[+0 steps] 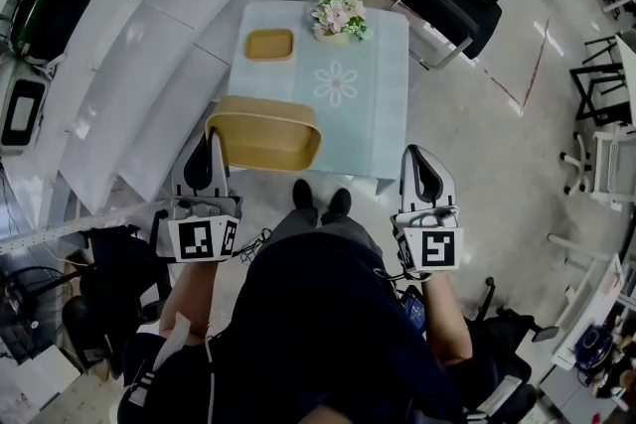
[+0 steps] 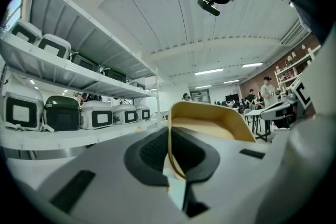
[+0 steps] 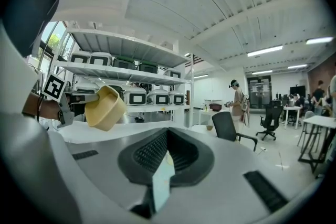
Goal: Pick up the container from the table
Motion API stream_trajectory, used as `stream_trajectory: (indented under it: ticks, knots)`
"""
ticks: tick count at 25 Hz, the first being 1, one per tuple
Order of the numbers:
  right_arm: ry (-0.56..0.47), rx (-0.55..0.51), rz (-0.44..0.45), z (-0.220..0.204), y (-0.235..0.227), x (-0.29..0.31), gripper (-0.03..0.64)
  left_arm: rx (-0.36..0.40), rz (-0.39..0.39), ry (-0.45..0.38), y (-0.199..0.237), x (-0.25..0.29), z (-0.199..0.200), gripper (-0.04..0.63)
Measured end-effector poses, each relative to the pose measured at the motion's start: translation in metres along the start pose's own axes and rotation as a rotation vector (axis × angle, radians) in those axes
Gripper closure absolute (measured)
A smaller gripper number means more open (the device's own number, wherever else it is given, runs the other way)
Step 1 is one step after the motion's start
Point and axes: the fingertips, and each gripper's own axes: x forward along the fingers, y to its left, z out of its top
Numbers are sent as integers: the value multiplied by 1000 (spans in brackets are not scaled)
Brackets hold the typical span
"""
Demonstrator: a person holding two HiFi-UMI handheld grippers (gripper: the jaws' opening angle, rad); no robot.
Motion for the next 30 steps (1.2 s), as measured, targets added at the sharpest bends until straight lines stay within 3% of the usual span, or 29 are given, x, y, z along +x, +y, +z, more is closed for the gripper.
stream_trajectory:
  ticks: [9,17,30]
  knots:
    - [-80,9,5,19,4,-7,615,10,18,-36,5,-16,8,584]
    - [-61,-69,-75,15,-1,-17,615,40,37,-65,14,-25,10,584]
    - [-66,-93,-125,20,-5,-18,618,39,41,-83,10,-31,7,584]
